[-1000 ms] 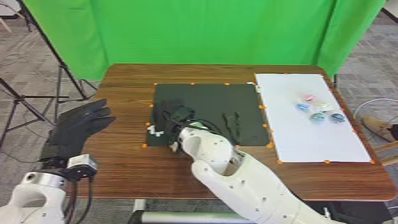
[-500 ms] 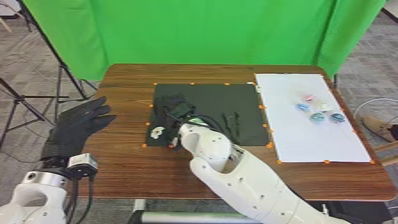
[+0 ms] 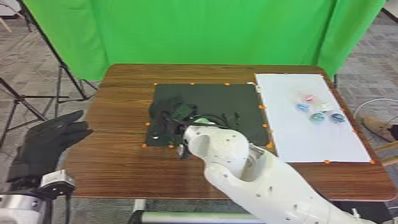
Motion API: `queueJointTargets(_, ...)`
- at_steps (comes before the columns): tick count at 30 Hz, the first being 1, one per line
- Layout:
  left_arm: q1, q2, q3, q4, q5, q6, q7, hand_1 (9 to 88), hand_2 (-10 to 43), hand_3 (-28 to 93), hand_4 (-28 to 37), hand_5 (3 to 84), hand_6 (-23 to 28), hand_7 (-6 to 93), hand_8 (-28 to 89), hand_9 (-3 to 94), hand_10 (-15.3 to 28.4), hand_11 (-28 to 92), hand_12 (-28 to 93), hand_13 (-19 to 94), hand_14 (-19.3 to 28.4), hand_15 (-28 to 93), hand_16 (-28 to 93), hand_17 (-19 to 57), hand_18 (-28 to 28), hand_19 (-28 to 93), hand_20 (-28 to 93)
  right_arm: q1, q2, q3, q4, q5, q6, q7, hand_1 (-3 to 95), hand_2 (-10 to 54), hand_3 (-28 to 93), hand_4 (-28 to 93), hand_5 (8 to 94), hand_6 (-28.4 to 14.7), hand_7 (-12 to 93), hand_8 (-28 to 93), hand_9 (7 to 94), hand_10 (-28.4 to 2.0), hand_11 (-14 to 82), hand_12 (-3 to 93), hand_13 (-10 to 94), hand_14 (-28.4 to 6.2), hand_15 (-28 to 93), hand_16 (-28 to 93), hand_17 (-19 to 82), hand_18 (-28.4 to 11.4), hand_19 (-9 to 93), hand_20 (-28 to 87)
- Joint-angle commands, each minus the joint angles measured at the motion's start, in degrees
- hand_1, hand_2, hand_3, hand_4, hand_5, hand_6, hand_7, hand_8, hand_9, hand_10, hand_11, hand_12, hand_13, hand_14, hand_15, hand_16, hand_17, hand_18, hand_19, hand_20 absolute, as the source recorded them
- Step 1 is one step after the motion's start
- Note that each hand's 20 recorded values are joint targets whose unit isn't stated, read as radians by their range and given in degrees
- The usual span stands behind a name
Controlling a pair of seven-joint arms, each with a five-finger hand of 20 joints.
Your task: Arrange flowers
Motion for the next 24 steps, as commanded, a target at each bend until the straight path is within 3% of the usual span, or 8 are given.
queueJointTargets(1,5.9,-2.39,-1.94,-0.99,0.40,0.28,0.25,27.3,7.2,79,-10.5,47.4,14.4,11.9,-7,41.6,22.5,39,13,31,28.4,62,-11,-8.0,21.7,57,20,-7.1,15.8,11.6,-6.0,2.2,5.1,2.5,29.4,-9.0,84,-28,53.1,-7.0,21,-12,49.0,-20.7,43.2,20.0,47,-15.8,77,19,15,-23.0,71,23)
queueJointTargets(3,6.7,-2.29,-2.04,-1.05,-0.25,0.90,1.30,27.3,7.1,80,-10.8,47.4,14.4,12.3,-7,41.7,22.8,40,13,31,28.4,62,-11,-7.9,21.8,57,20,-9.7,19.9,14.9,-5.8,2.7,8.0,2.5,29.5,-8.1,83,-28,53.0,-7.2,20,-12,49.0,-20.8,42.9,19.9,47,-15.7,77,19,15,-23.0,71,23)
queueJointTargets(5,6.7,-2.46,-2.14,-0.86,-0.02,0.44,1.18,27.3,7.1,80,-11.0,47.5,14.4,12.6,-7,41.7,22.8,40,12,31,28.4,62,-12,-7.9,21.8,57,20,-12.3,23.1,18.8,-5.5,4.0,8.3,3.0,29.3,-7.5,83,-28,52.8,-7.4,20,-12,48.8,-20.7,42.3,19.7,47,-15.5,77,18,15,-22.9,71,23)
queueJointTargets(12,6.5,-1.94,-1.60,-0.79,-0.22,0.88,2.19,27.0,6.5,80,-11.4,48.0,14.6,13.5,-7,41.9,22.8,41,12,31,28.4,62,-12,-8.1,21.7,57,20,-21.5,30.1,32.4,-2.4,9.5,9.5,6.3,29.2,-6.7,83,-28,51.3,-7.7,19,-11,48.3,-20.6,36.7,18.3,46,-15.1,76,17,16,-22.2,71,21)
queueJointTargets(16,4.9,-0.51,0.13,-0.43,-0.32,1.31,2.67,27.1,6.4,80,-11.8,48.1,14.6,13.8,-8,41.8,22.8,41,12,31,28.4,62,-12,-8.1,21.7,57,20,-24.8,31.7,38.2,-0.6,10.9,9.0,8.8,29.5,-6.6,83,-28,51.0,-7.8,19,-11,48.4,-20.4,35.5,18.2,46,-14.8,76,16,18,-22.3,72,21)
queueJointTargets(19,3.6,0.17,1.46,-0.08,0.62,-0.09,1.32,27.1,6.4,81,-12.1,48.0,14.6,13.9,-8,41.7,22.8,41,12,30,28.4,62,-12,-8.1,21.6,57,20,-27.8,32.2,42.8,-0.1,11.2,8.0,11.0,29.7,-6.7,83,-28,50.1,-8.0,19,-12,47.8,-20.4,31.2,17.6,46,-14.9,75,16,21,-23.7,72,19)
queueJointTargets(24,2.7,0.88,3.37,0.21,0.38,0.39,1.93,27.1,6.4,81,-12.4,48.0,14.6,14.1,-8,41.6,22.8,41,12,30,28.4,62,-12,-8.2,21.6,57,19,-31.7,32.3,47.9,0.9,11.2,7.0,12.4,29.8,-6.8,83,-28,48.7,-8.3,18,-11,46.8,-20.2,25.7,17.3,46,-15.3,74,16,23,-24.7,72,17)
